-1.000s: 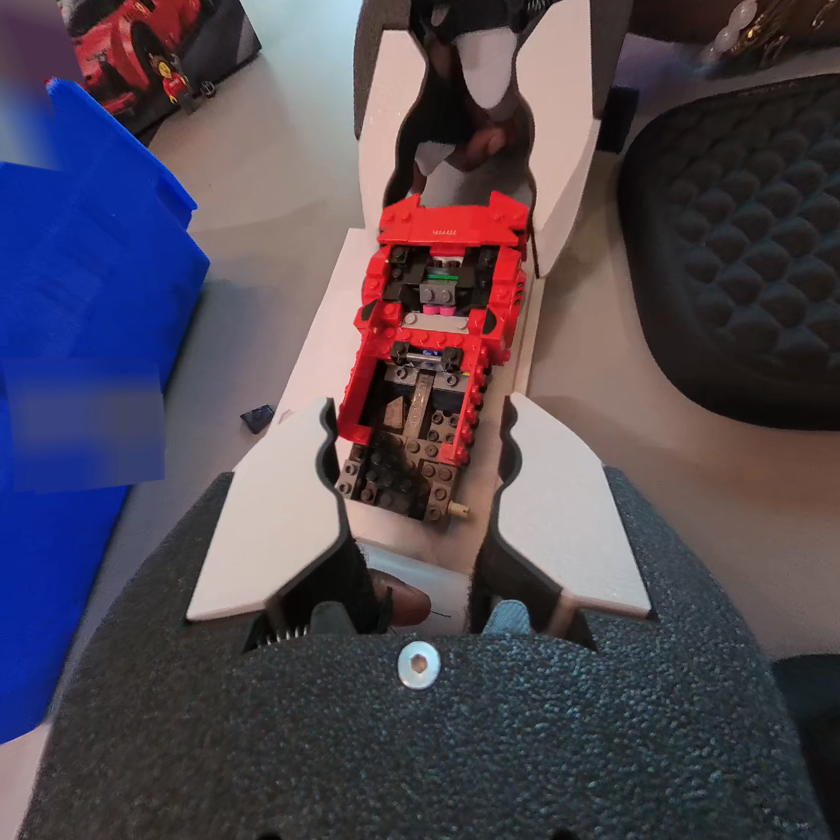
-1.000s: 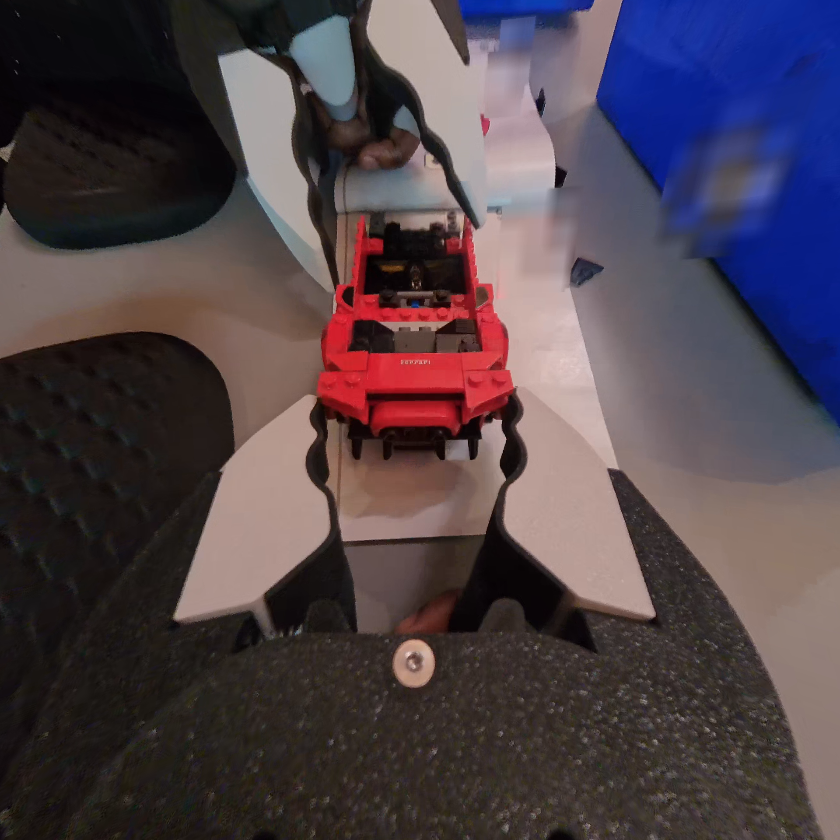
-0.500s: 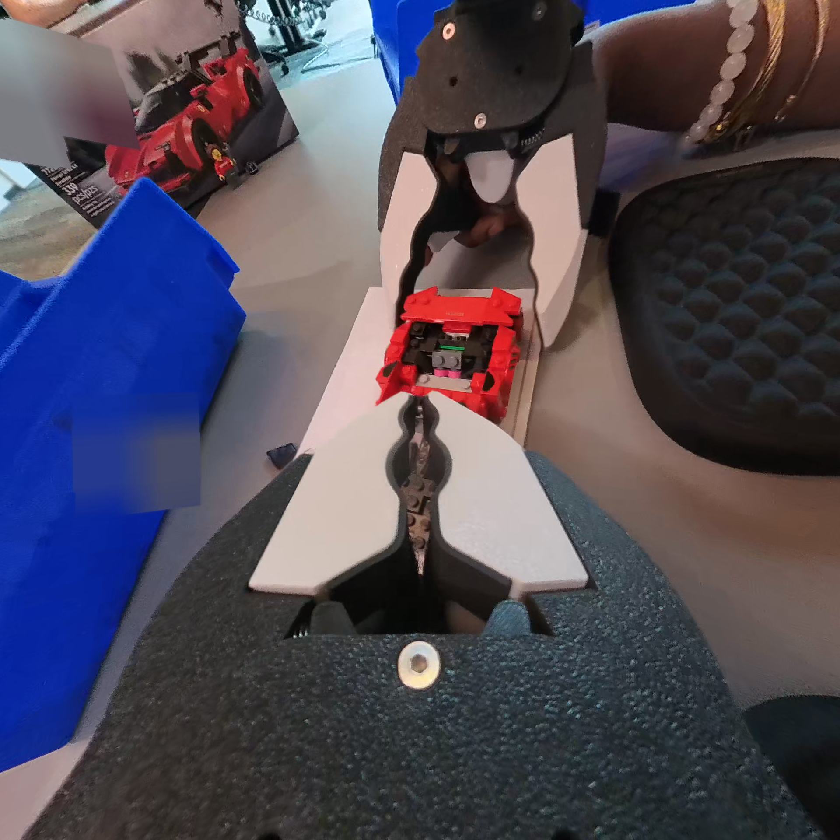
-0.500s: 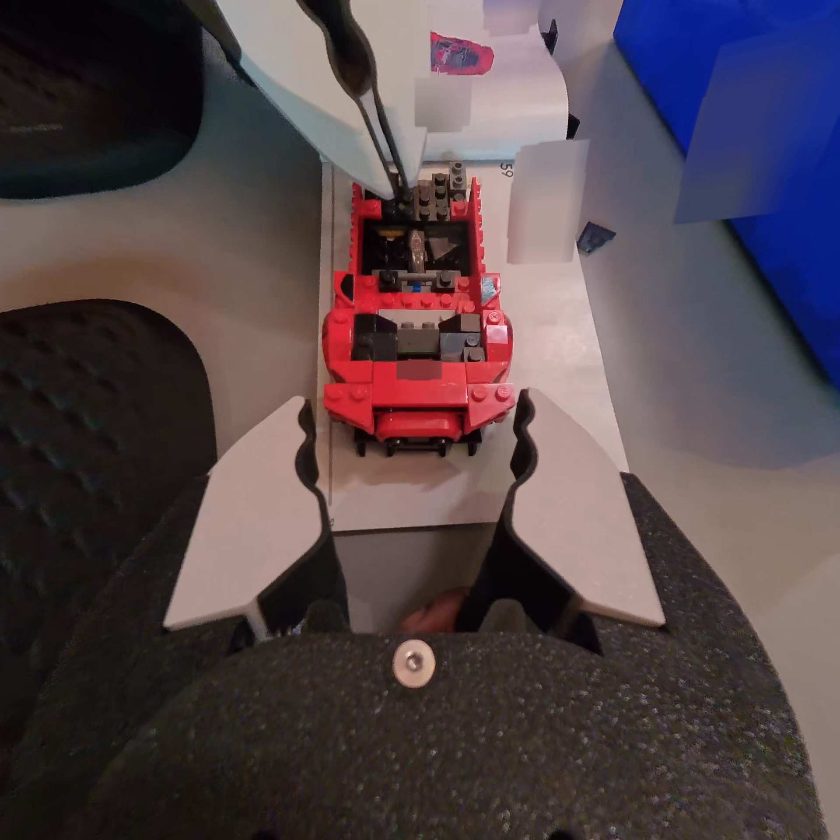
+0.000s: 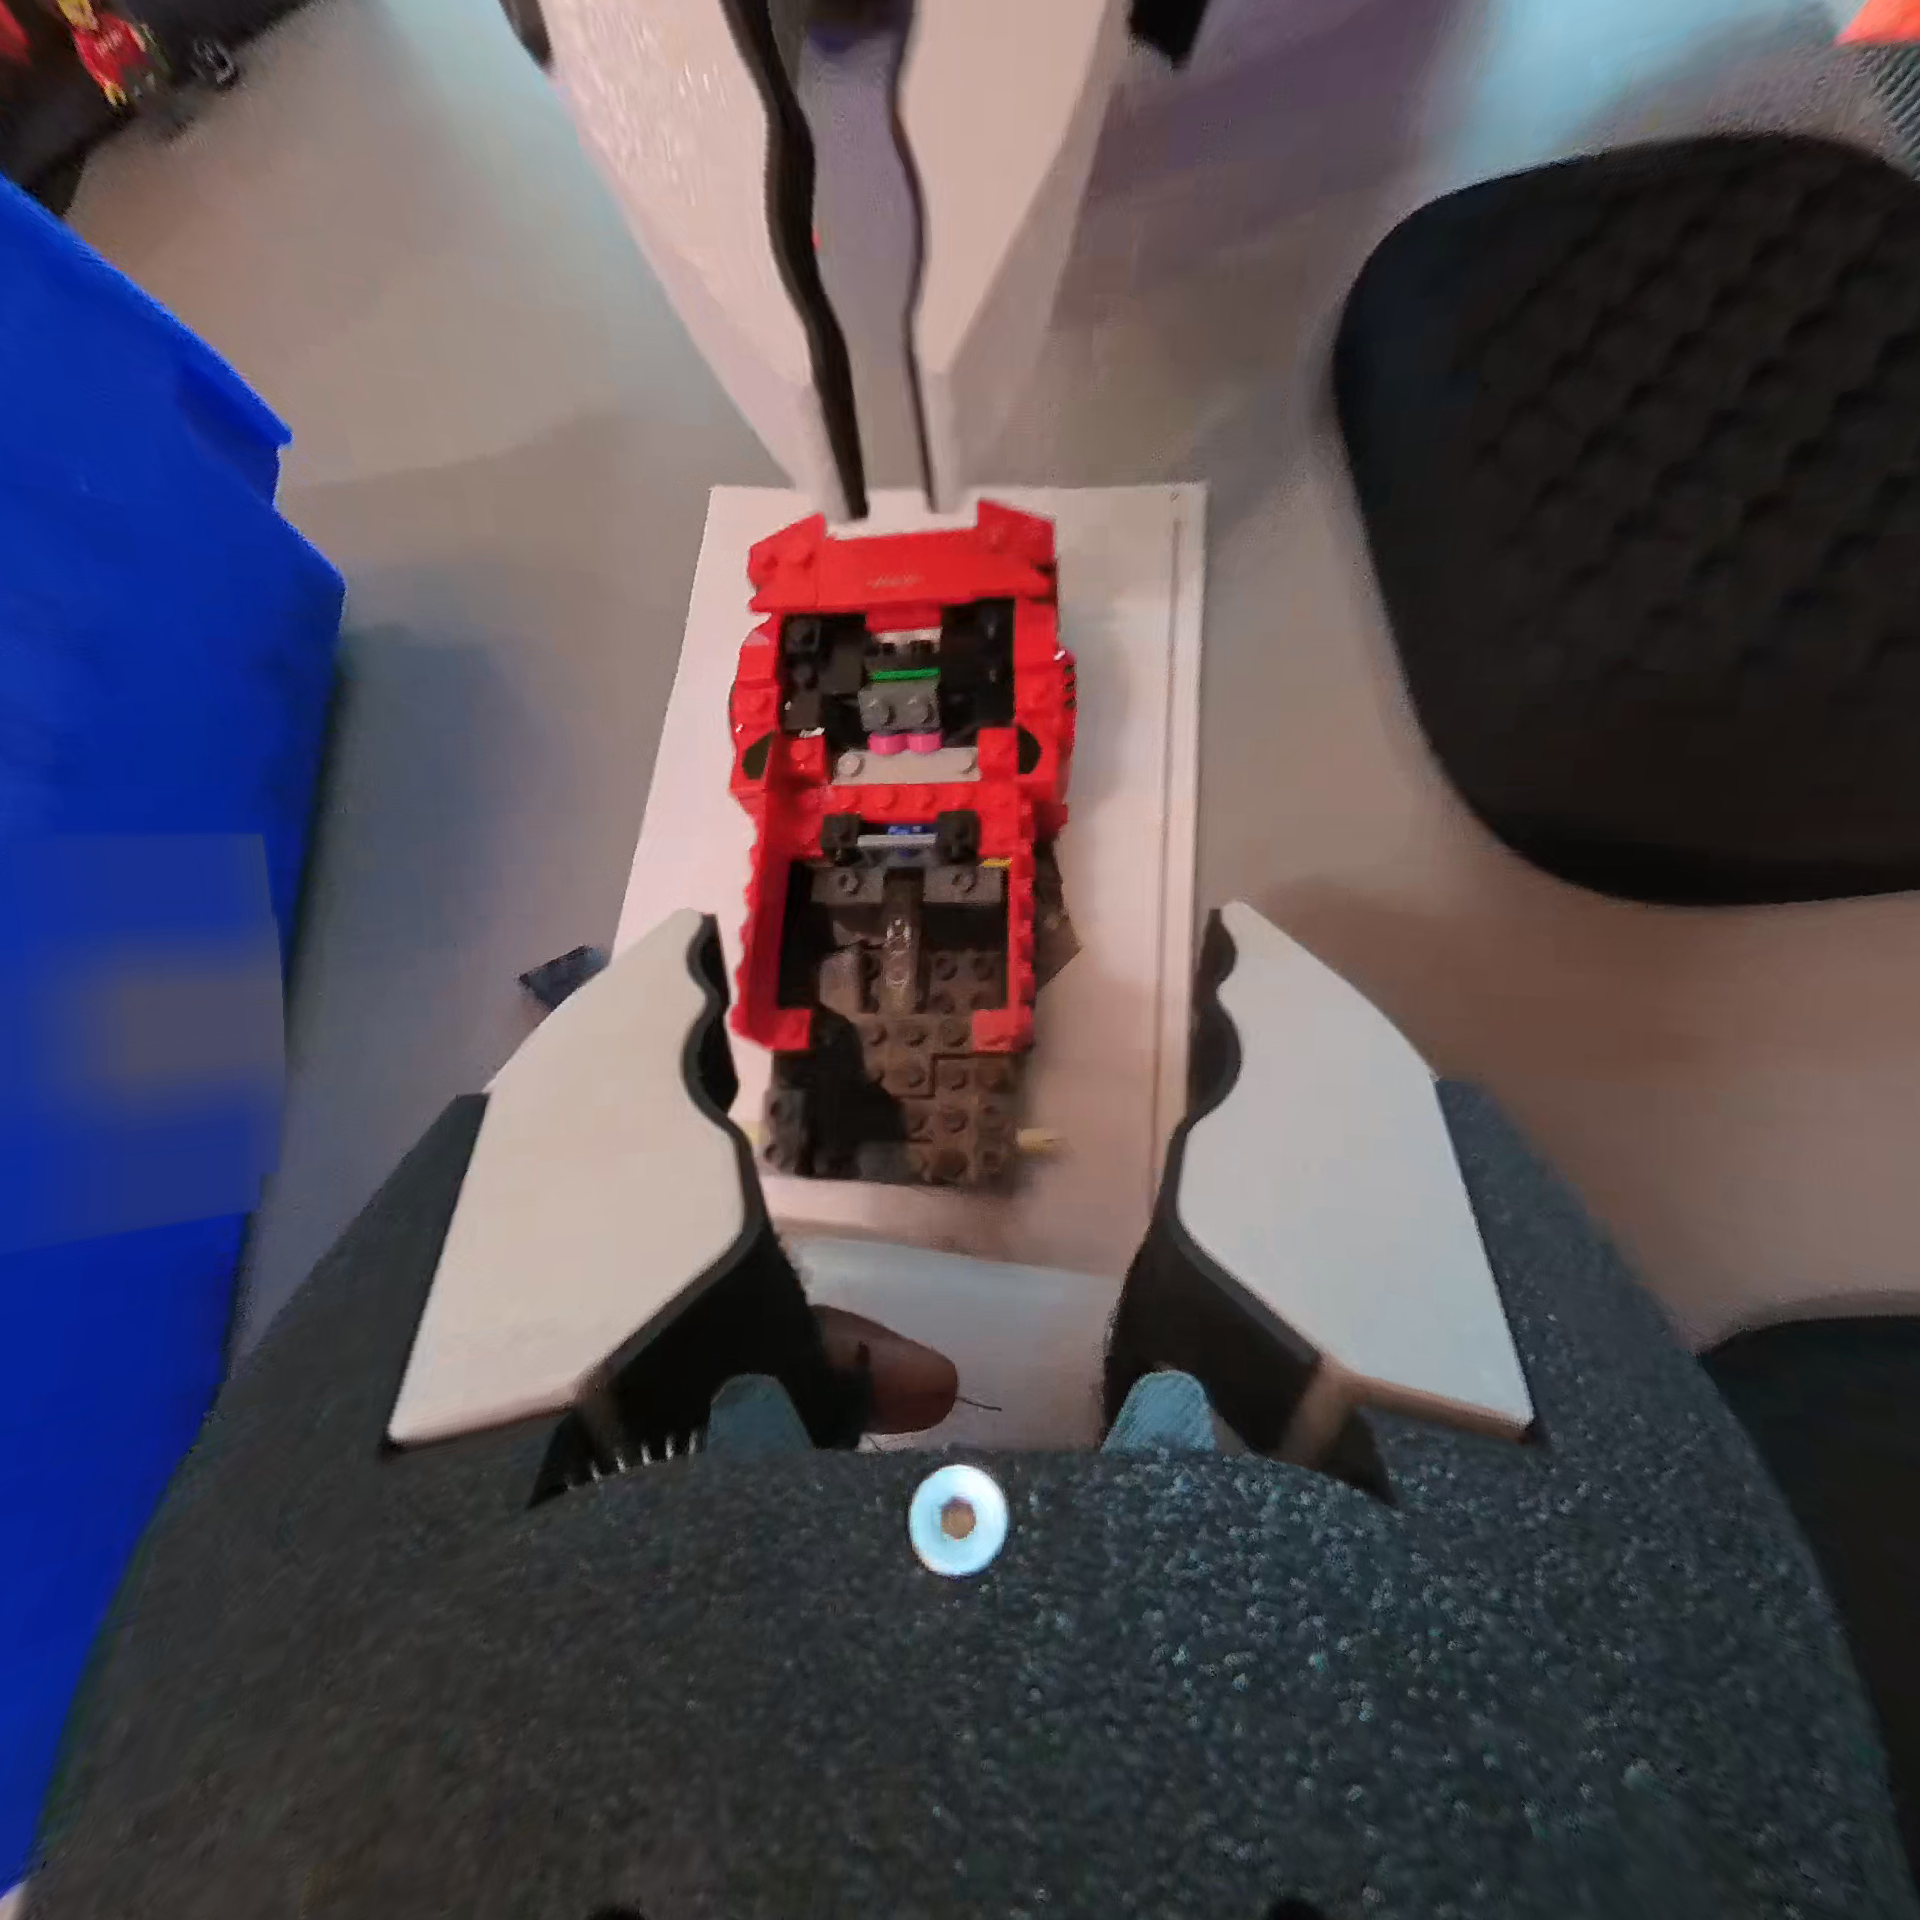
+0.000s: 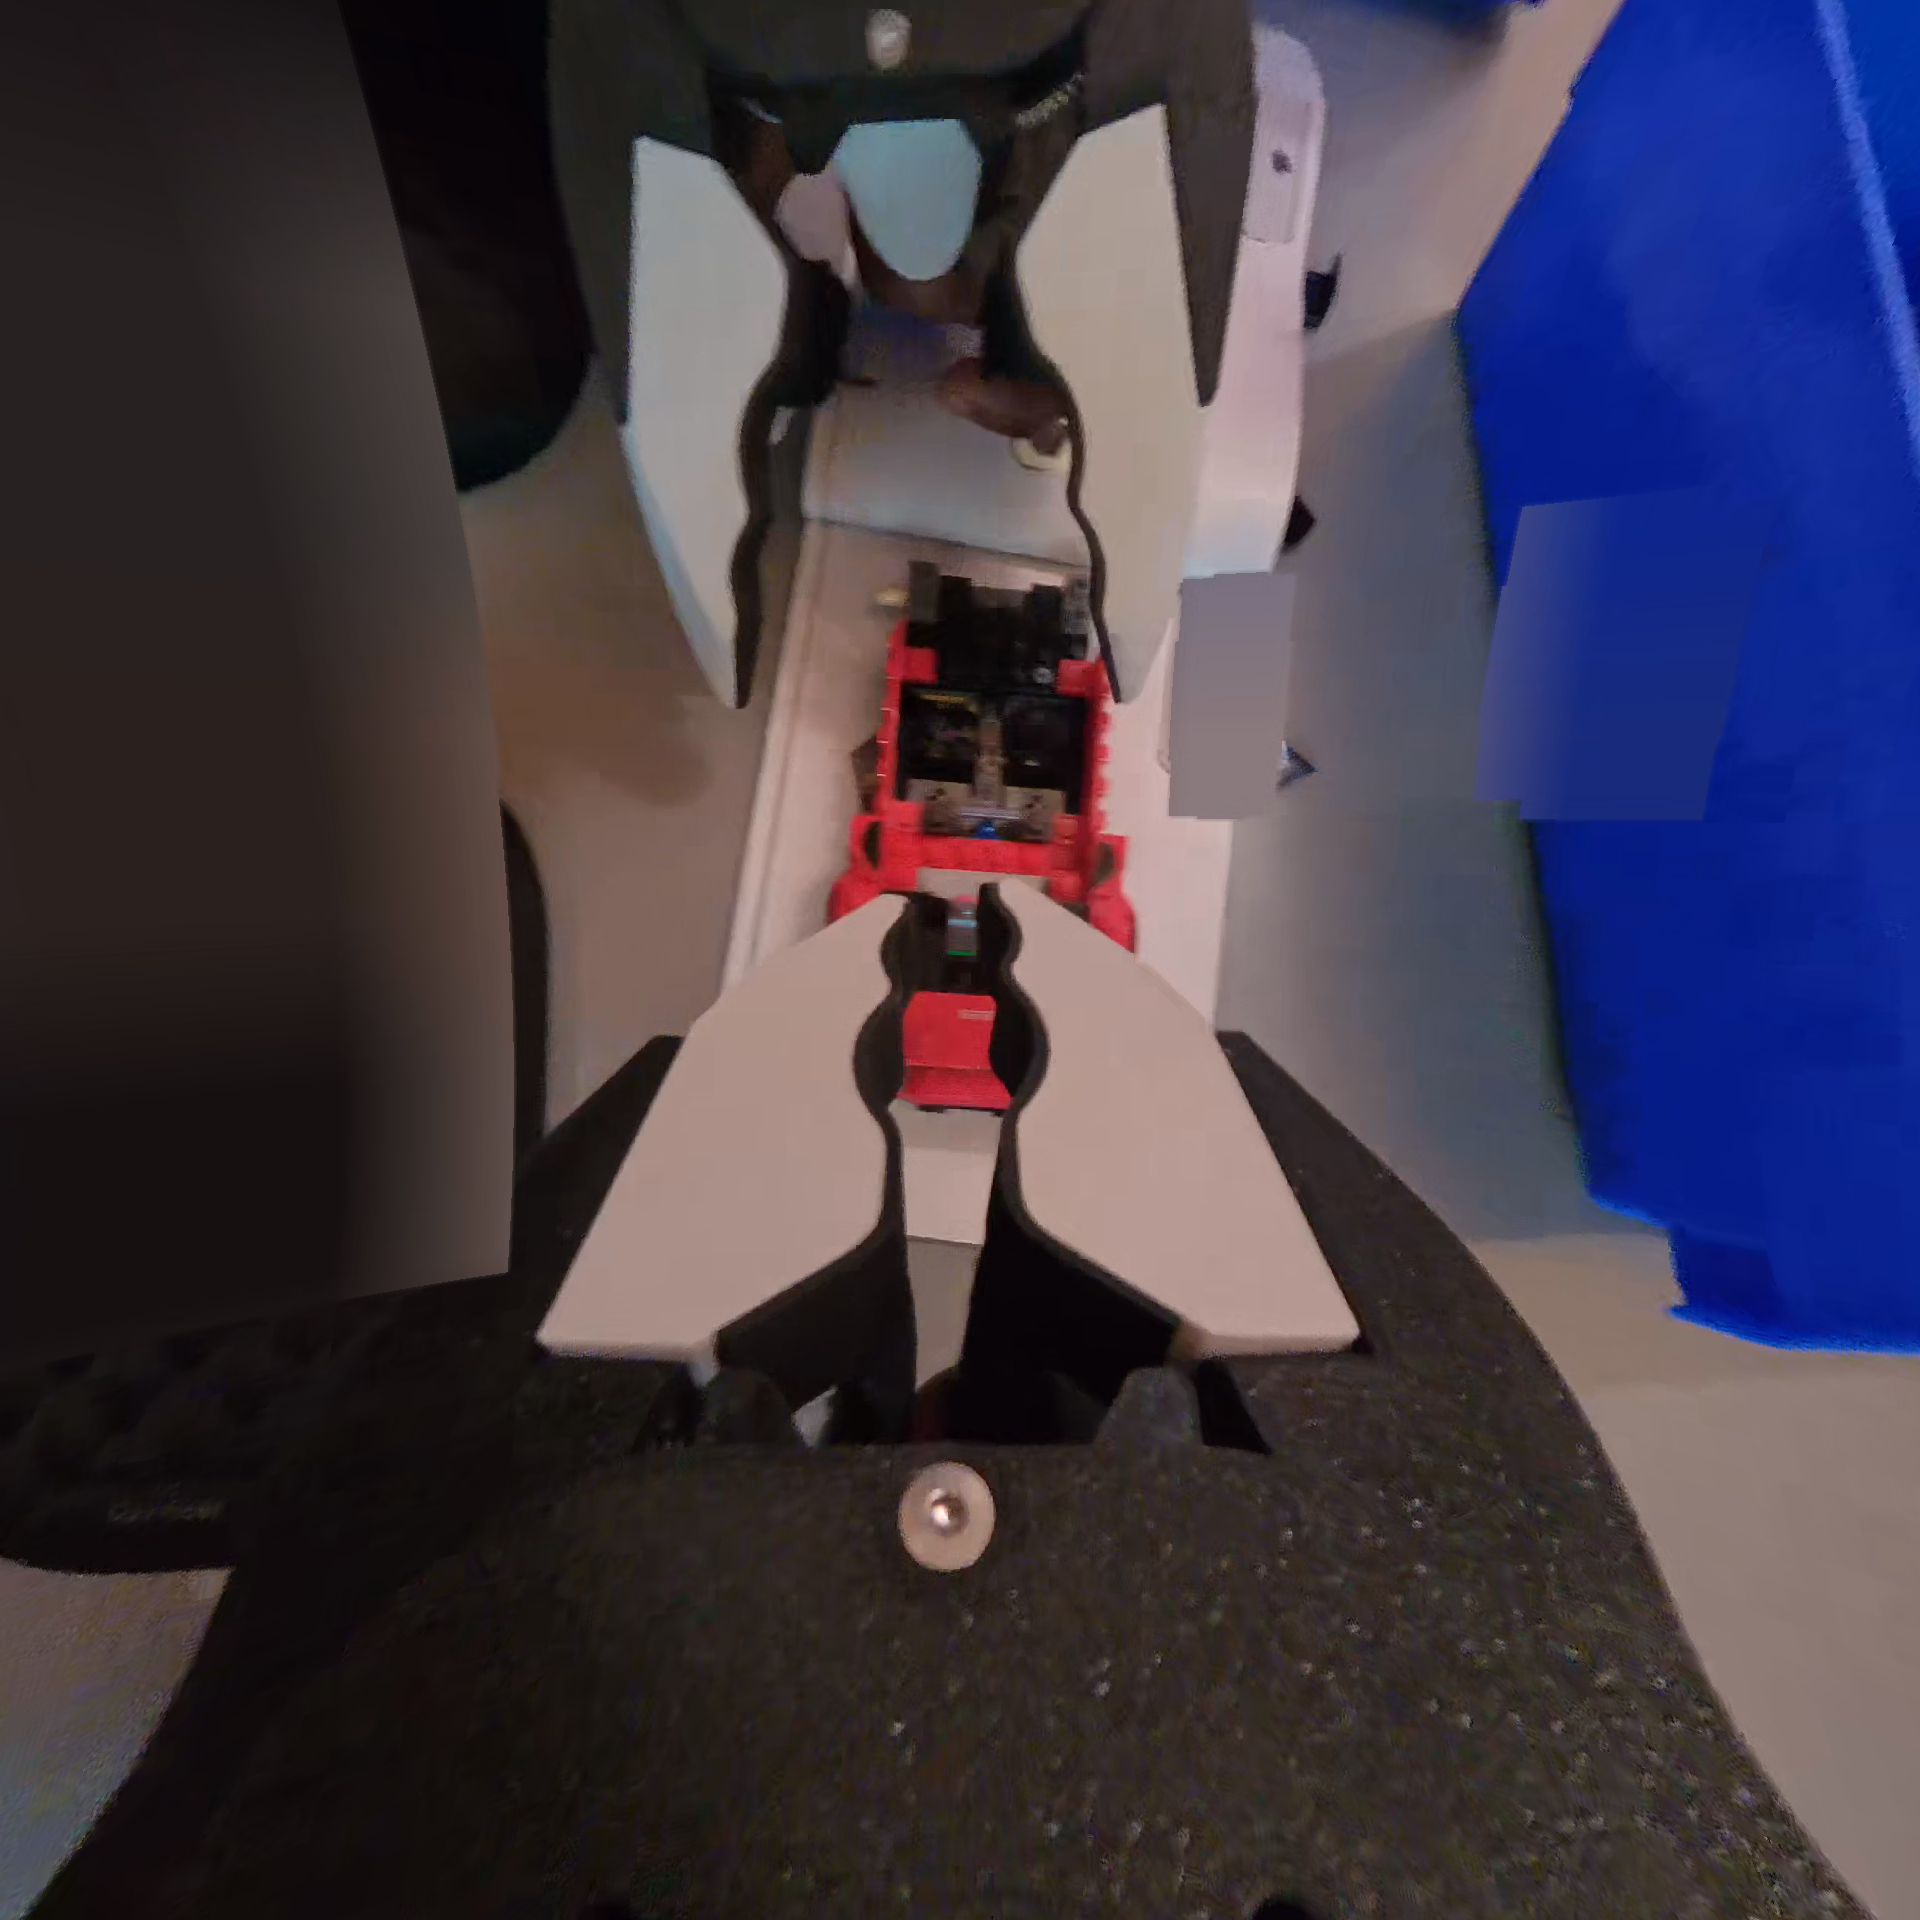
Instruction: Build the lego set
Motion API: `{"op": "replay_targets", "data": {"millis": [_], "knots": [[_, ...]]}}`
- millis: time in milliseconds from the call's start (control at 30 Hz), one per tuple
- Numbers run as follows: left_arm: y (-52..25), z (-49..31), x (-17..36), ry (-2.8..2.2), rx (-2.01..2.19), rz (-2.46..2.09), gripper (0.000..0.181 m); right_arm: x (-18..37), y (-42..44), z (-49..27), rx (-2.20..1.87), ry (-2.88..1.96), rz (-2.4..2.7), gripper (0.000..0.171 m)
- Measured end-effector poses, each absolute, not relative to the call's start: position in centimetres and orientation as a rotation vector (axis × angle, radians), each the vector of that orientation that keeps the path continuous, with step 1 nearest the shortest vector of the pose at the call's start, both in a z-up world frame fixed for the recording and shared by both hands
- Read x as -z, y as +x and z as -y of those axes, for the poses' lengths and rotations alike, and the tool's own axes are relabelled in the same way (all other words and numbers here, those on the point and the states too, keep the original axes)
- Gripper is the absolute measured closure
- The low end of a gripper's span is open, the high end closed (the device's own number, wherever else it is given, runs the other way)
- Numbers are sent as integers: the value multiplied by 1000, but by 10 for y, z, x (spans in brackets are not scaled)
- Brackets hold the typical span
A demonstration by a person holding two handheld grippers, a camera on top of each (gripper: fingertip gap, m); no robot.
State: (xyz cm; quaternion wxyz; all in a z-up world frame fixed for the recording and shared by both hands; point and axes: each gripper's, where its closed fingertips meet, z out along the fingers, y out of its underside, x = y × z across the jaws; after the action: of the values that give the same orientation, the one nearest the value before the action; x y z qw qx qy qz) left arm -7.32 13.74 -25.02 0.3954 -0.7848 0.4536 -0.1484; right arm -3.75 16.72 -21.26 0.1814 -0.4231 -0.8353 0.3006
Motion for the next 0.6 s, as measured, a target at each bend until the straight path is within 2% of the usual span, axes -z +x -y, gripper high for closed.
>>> {"op": "replay_targets", "data": {"millis": [67, 233, 433, 600], "knots": [[-80, -141, 259, -2041, 350, -1148, 89, 217, -44, -173, -803, -1222, 2413, 171], [-84, -139, 279, -2132, 411, -1130, 87, 239, -57, -169, -657, -1190, 2600, 171], [-81, -134, 279, -2126, 448, -1152, 99, 264, -48, -170, -430, -1320, 2800, 171], [-80, -133, 278, -2120, 455, -1160, 101, 261, -46, -174, -347, -1279, 2799, 171]]}}
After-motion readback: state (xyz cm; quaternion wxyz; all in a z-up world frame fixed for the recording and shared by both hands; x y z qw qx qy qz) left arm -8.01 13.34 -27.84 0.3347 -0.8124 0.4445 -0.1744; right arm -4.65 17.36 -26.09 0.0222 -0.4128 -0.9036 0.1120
